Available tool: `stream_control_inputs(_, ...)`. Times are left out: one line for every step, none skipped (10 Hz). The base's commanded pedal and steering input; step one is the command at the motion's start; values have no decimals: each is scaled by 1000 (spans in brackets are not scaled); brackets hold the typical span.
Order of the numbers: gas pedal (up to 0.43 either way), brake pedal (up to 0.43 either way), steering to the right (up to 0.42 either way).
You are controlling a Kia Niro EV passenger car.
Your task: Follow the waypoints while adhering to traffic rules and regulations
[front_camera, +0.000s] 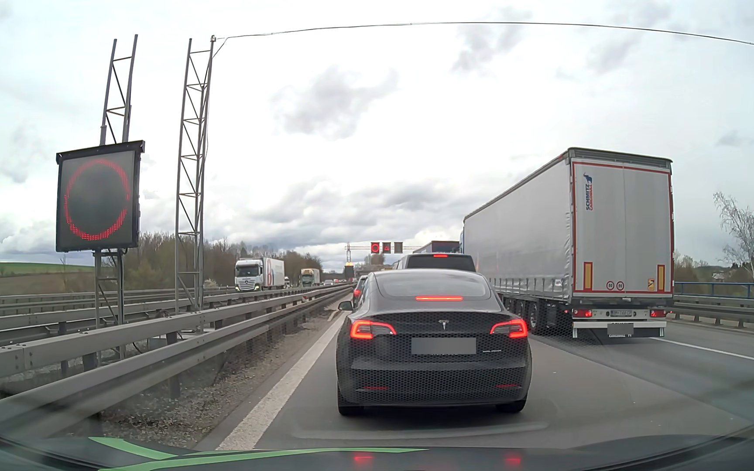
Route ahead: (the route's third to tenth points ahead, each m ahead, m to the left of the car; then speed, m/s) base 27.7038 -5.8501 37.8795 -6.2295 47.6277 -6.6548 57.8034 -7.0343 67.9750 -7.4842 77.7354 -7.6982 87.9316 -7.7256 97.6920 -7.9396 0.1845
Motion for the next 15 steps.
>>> stream_control_inputs(0,201,-3)
stream_control_inputs(0,207,-3)
stream_control_inputs(0,220,-3)
stream_control_inputs(0,232,-3)
stream_control_inputs(0,238,-3)
stream_control_inputs(0,250,-3)
stream_control_inputs(0,256,-3)
stream_control_inputs(0,262,-3)
stream_control_inputs(0,268,-3)
stream_control_inputs(0,274,-3)
stream_control_inputs(0,280,-3)
stream_control_inputs(0,280,-3)
stream_control_inputs(0,287,-3)
stream_control_inputs(0,287,-3)
stream_control_inputs(0,287,-3)
